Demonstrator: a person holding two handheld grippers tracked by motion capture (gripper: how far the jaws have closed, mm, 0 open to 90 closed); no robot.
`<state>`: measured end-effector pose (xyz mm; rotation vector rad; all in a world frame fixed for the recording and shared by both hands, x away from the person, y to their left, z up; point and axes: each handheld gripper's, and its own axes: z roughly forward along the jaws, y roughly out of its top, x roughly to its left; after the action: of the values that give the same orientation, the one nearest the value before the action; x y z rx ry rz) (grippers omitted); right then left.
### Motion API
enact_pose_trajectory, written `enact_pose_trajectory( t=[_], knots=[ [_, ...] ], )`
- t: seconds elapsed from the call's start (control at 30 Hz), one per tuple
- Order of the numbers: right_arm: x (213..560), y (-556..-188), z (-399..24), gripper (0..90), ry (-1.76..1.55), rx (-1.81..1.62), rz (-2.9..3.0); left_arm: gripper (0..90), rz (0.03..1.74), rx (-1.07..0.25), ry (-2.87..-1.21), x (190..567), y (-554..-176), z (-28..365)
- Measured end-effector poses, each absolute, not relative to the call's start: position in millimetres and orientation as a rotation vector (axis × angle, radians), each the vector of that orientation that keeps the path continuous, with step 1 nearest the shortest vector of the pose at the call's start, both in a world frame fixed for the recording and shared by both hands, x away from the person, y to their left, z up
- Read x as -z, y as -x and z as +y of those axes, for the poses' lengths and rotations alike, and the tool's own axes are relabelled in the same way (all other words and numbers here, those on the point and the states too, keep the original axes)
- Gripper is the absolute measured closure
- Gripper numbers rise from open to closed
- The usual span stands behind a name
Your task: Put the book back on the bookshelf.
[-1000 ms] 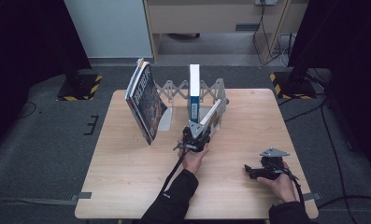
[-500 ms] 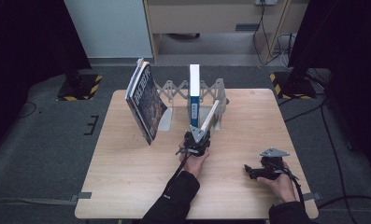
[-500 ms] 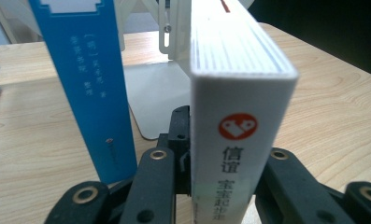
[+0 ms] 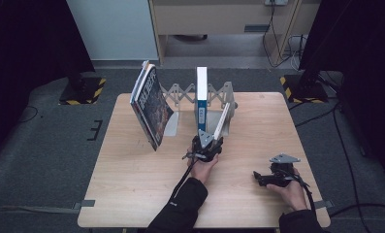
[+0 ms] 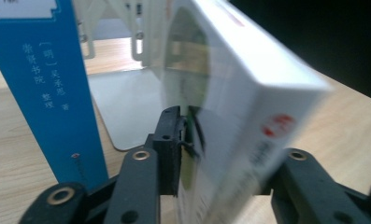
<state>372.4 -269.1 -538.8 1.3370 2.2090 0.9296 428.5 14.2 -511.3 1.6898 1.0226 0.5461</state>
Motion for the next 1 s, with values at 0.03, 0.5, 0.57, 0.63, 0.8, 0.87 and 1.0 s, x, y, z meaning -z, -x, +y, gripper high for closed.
enact_pose_trajectory(
  t=[0.03,0.5,0.57,0.63,0.8,0.87,1.0],
  knots=[
    [539,-372,-269,4.7,-1.337,-0.930,2.209,61.0,1.011,-0.550,-1.693,510,-426,16],
    [539,-372,-269,4.7,-1.337,-0.930,2.209,66.8,0.979,-0.512,-1.701,501,-415,27],
    [539,-372,-269,4.7,-1.337,-0.930,2.209,66.6,0.976,-0.512,-1.699,501,-417,23],
    [539,-373,-269,4.7,-1.335,-0.929,2.210,66.1,0.977,-0.509,-1.681,502,-419,20],
    [539,-373,-269,4.7,-1.335,-0.929,2.210,64.6,0.973,-0.502,-1.698,500,-427,13],
    [539,-372,-269,4.7,-1.337,-0.930,2.209,64.1,0.970,-0.507,-1.703,500,-431,11],
    [539,-372,-269,4.8,-1.337,-0.930,2.209,62.4,0.973,-0.499,-1.701,500,-435,5]
  ],
)
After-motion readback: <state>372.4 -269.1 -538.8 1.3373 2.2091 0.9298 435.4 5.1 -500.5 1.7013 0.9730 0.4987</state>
